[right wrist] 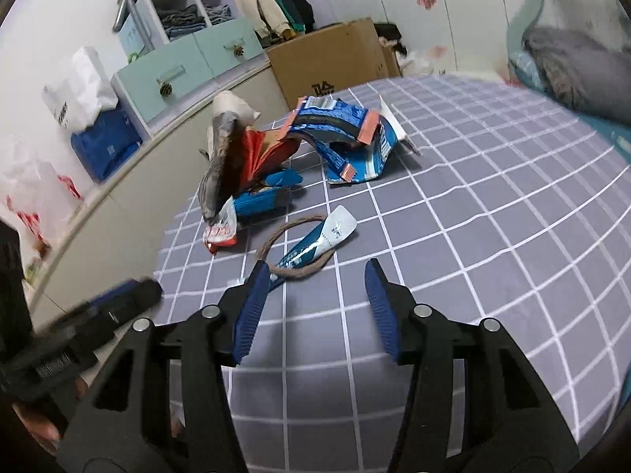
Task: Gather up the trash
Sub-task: 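Return to the table and grasp the blue-white tube with the left gripper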
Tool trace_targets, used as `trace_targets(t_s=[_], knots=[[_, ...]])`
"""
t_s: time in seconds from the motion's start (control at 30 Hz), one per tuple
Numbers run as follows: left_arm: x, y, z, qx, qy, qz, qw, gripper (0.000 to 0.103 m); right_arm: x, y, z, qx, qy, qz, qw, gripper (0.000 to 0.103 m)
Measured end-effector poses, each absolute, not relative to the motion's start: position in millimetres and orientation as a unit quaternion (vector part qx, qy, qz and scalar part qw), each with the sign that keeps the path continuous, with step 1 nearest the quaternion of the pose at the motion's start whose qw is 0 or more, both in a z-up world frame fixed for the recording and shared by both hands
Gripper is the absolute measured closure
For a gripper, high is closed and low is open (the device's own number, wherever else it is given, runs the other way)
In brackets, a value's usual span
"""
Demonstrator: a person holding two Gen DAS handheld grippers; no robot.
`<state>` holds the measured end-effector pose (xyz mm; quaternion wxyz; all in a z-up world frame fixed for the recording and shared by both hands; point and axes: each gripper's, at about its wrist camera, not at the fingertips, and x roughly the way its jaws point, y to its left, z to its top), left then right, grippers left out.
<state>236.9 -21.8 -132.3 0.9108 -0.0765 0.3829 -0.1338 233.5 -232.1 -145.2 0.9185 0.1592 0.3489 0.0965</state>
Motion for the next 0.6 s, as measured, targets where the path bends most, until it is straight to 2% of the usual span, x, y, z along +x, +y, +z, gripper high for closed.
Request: trace_targets(t_s=[0.1,0.27,0.43,0.5,0.6], knots=[[240,-22,-136,-0.082,0.389,-0.123,0.909,0.038,235,-231,-140,0.137,0.342,0.100,0.924,0.052],[243,1,-135,-0.092,0.382,-0.077,0.916,0.038,246,-191,-130,0.057,0.351,0.164,0.920,0.065],[244,16,-135,-0.100,0.381,-0.067,0.917,0.038,268,-160,-143,-0.034,0.391,0.168,0.904,0.071],[243,17,-136,-0.099,0.384,-0.071,0.915,0.038,275,-157,-143,-0.050,0.397,0.160,0.902,0.077],[243,14,-138,-0.095,0.387,-0.080,0.914,0.038,284,-154,-143,-0.067,0.413,0.163,0.893,0.097]])
